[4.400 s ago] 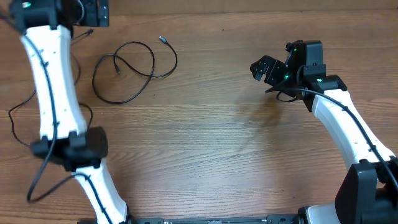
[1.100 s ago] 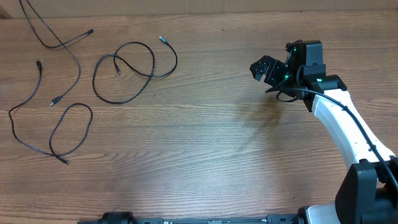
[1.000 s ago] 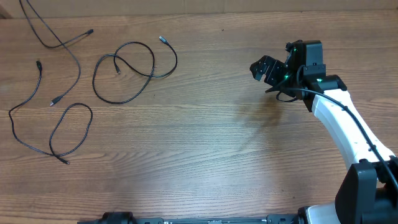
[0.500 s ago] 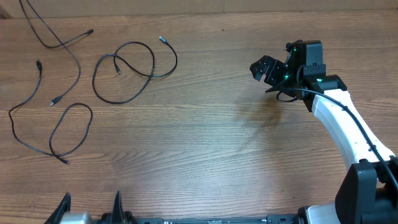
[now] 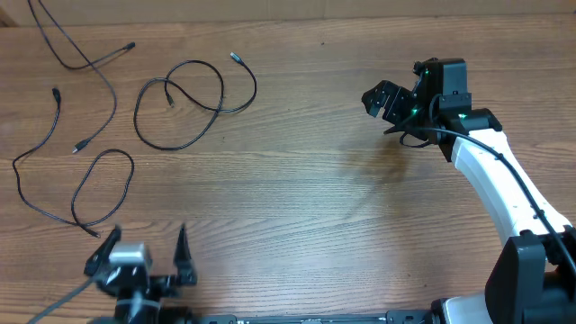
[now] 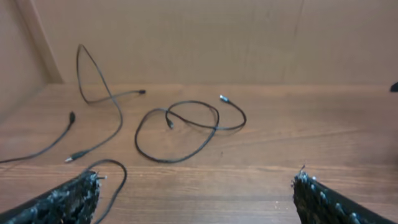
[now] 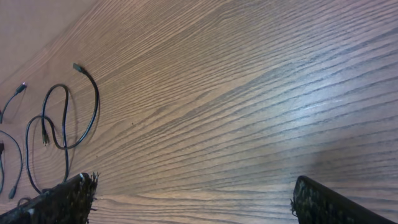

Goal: Untangle cables

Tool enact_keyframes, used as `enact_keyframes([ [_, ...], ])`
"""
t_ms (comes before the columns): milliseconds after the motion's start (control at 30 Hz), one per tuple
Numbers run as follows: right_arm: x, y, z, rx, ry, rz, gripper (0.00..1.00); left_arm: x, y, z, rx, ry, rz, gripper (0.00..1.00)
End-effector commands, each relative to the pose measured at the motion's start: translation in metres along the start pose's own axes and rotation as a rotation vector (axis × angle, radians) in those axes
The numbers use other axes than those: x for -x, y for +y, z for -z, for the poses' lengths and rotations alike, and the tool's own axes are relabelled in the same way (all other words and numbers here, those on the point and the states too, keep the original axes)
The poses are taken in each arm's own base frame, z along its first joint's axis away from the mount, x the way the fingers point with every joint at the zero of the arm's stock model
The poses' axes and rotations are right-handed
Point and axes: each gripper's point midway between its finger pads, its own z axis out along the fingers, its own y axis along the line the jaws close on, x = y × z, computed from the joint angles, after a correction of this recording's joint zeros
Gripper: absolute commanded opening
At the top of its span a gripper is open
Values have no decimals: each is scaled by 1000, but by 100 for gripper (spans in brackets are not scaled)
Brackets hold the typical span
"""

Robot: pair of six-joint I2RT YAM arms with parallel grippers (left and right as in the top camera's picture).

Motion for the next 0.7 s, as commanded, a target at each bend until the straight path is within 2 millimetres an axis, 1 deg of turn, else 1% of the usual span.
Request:
enact_keyframes([
  [0,4,4,6,9,-22,14,100,-13,2,-19,9,-7,-3,100],
  [133,4,4,6,9,-22,14,100,-21,1,-47,0,-63,-2,100],
  [200,4,4,6,9,-22,14,100,-30,-4,-61,-31,-86,-3,100],
  [333,4,4,6,9,-22,14,100,-50,-7,-78,-60,-92,1,100],
  [400,4,4,6,9,-22,14,100,-56,-7,-84,-66,-97,2,100],
  [667,4,4,6,9,-22,14,100,-70,-1,-98,-35,-149,1,100],
])
